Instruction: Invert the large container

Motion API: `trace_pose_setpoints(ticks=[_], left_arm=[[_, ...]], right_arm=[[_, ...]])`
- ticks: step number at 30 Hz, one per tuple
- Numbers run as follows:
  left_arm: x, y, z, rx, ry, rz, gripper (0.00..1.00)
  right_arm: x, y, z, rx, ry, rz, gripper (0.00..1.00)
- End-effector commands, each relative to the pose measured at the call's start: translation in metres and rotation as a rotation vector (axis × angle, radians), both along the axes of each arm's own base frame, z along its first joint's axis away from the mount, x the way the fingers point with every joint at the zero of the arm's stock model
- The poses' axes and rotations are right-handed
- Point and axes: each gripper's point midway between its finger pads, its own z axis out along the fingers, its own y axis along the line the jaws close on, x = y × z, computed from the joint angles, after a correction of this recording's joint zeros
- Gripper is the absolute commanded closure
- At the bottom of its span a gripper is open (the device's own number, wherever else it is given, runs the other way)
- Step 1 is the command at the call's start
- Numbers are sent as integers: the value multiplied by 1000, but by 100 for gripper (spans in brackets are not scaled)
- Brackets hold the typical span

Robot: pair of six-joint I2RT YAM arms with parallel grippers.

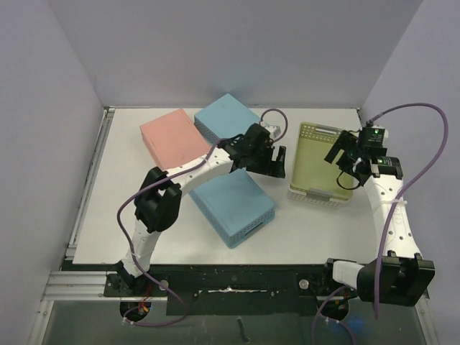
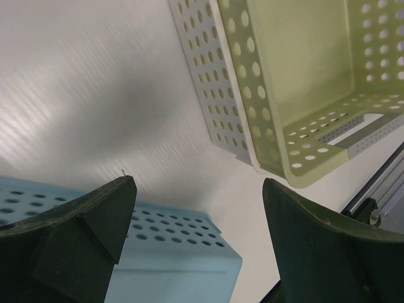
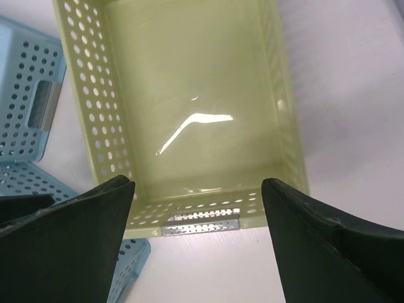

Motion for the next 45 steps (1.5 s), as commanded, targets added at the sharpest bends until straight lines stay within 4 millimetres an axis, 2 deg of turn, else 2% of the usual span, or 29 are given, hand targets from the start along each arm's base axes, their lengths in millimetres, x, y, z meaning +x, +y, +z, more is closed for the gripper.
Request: trace_pose_setpoints(ticks=[1, 4, 7, 11, 14, 17, 20, 22, 25, 29, 33, 36, 37, 40, 42, 45], left_arm=[[1, -22, 12, -61, -26, -33, 17], [-4, -3, -2, -7, -20, -24, 17], [-7, 24, -11, 14, -10, 8, 17], [-1, 78, -30, 57, 35, 103, 17], [1, 123, -34, 79, 41, 185, 17], [7, 159, -29, 101, 27, 248, 17], [20, 190, -14, 109, -8, 315, 17], [29, 201, 2, 56, -24, 335, 17], [30, 196, 32, -26, -66, 305, 17], [9, 156, 58, -80, -102, 185, 17], [-45, 93, 60, -53, -111, -13, 17], [-88, 58, 56, -76, -88, -146, 17], [-107, 46, 54, -83, -73, -202, 17], [-143, 27, 46, -78, -52, -313, 17], [-159, 21, 33, -62, -20, -363, 17], [-171, 21, 7, -23, 37, -399, 17]], right_arm=[[-5, -19, 29, -52, -93, -38, 14], [0, -14, 41, -49, -149, 8, 12], [7, 1, 49, -20, -205, 97, 9], [18, 30, 50, 89, -262, 184, 9], [29, 58, 39, 104, -233, 247, 6], [37, 89, 21, 45, -131, 291, 3], [46, 101, -6, 61, -19, 281, 5], [50, 98, -23, 45, 37, 250, 9], [54, 96, -41, 18, 75, 236, 16], [57, 87, -48, -28, 98, 210, 36], [56, 73, -48, -60, 103, 185, 65], [51, 62, -52, -45, 121, 179, 89], [49, 57, -53, -36, 123, 174, 92], [42, 37, -54, -45, 134, 145, 96], [36, 24, -53, -65, 141, 121, 96], [30, 7, -48, -106, 145, 96, 93]])
